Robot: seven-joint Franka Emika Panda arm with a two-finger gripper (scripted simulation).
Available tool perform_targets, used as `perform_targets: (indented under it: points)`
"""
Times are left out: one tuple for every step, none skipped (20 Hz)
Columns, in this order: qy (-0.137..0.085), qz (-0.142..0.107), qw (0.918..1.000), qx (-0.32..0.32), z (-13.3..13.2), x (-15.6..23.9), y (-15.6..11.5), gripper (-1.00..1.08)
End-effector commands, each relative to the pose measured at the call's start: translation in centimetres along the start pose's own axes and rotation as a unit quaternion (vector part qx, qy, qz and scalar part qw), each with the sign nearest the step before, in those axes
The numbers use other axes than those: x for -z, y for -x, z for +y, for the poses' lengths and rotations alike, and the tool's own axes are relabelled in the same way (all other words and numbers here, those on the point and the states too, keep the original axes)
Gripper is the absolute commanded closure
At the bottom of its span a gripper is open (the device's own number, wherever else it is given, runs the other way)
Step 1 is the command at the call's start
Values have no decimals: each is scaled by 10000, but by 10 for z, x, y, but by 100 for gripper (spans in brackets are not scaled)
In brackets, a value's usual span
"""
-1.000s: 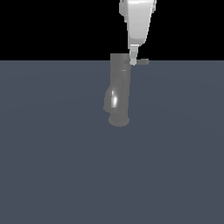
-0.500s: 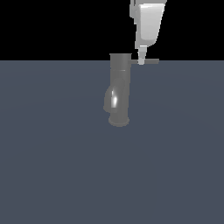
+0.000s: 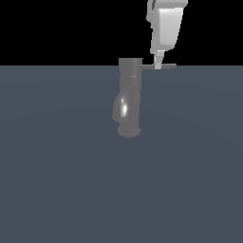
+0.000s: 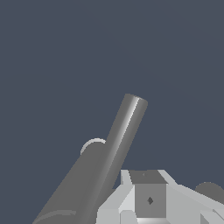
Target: Turn on the faucet by rotating a designated handle.
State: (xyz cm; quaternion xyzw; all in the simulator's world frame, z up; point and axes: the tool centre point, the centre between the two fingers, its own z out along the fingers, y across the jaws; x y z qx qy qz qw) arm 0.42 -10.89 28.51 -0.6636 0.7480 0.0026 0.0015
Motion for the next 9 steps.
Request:
perform_targets:
  points:
    - [-11, 26, 9999, -161, -5, 0, -25, 108]
    - [-11, 27, 9999, -166, -7, 0, -28, 108]
    - [-11, 27, 9998, -171, -9, 0, -30, 108]
    - [-11, 27, 9998, -175, -11, 0, -33, 108]
    - [-11, 27, 9998, -180, -13, 0, -35, 108]
    - [-11, 27, 9998, -185, -15, 0, -38, 108]
    - [-10, 27, 9998, -189, -17, 0, -40, 108]
    - [-10, 28, 9998, -194, -19, 0, -42, 108]
    - [-10, 28, 9998, -194, -19, 0, -42, 108]
